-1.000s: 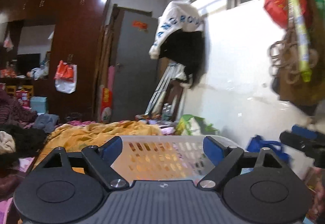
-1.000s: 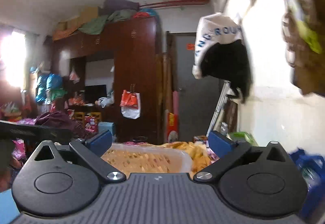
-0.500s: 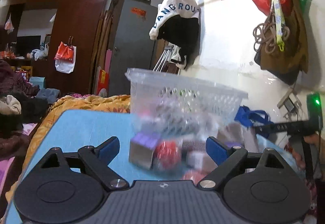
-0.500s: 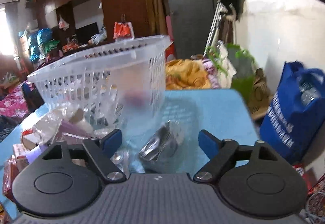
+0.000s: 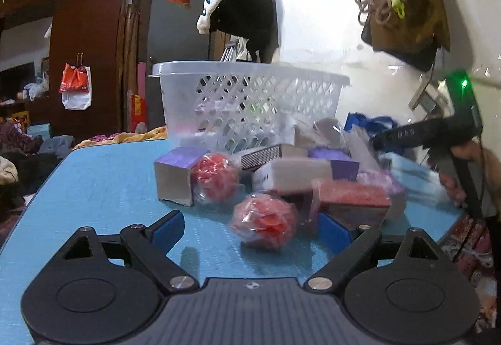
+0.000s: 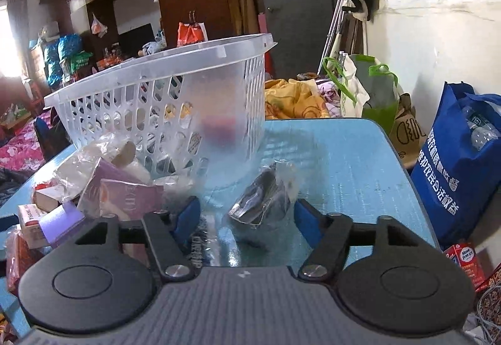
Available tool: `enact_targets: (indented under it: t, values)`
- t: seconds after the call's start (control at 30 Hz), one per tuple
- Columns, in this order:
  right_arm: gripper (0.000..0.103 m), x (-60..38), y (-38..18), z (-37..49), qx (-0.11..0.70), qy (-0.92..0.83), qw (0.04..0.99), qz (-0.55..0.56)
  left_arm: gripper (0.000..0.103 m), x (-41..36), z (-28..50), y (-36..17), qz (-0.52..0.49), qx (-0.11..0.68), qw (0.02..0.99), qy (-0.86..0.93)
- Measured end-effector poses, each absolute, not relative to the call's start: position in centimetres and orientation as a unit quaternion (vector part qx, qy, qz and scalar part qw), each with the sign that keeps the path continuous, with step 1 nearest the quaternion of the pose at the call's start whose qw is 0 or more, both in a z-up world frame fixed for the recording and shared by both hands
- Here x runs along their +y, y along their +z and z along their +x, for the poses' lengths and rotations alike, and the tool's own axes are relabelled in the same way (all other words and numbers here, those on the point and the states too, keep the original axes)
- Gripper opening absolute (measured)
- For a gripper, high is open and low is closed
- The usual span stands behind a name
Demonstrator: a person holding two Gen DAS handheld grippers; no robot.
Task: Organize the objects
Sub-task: 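Grasp a red-wrapped ball with the left tool while the right grasps a dark bagged item, then drop the red ball and dark bagged item into the white basket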
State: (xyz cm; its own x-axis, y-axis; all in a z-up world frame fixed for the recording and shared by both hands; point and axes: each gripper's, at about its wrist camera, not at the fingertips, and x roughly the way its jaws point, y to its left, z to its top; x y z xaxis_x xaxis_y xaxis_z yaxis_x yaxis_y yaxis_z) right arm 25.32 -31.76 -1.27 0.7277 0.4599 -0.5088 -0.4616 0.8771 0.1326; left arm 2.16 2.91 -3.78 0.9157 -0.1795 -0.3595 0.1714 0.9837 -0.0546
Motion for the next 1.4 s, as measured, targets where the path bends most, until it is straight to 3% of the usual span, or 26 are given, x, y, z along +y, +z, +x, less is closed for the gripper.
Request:
enact_targets:
  t: [0.07,0.43,0.5,0.53,0.57,1.4]
  values:
    - [0.047,-31.9,-1.3,25.4,0.276,0.239,0.931,0.006,0.094,2.4,2.4,-3.8,-0.005,0.184,0.980,-0.076]
    - [0.048,-30.0,-0.9,26.8,0.295,0.208,0.932,-0.032,0.092,2.2,2.5,-3.9,0.002,0.183,0.982,-0.041]
    - [0.044,-30.3,-1.1,26.9,0.295,0.209,0.932,-0.028,0.074,2.0,2.7,-4.0,0.002,0.182,0.983,-0.035]
    - [0.043,-30.5,-1.1,26.9,0.294,0.210,0.932,-0.020,0.052,2.1,2.7,-4.0,-0.001,0.183,0.983,-0.031]
    - [0.039,-30.9,-1.0,26.8,0.290,0.208,0.934,-0.013,0.050,2.3,2.7,-4.0,-0.002,0.185,0.983,-0.023]
    - [0.035,-32.7,0.7,22.8,0.150,0.238,0.959,0.030,0.050,5.1,1.8,-2.9,-0.031,0.119,0.992,-0.015]
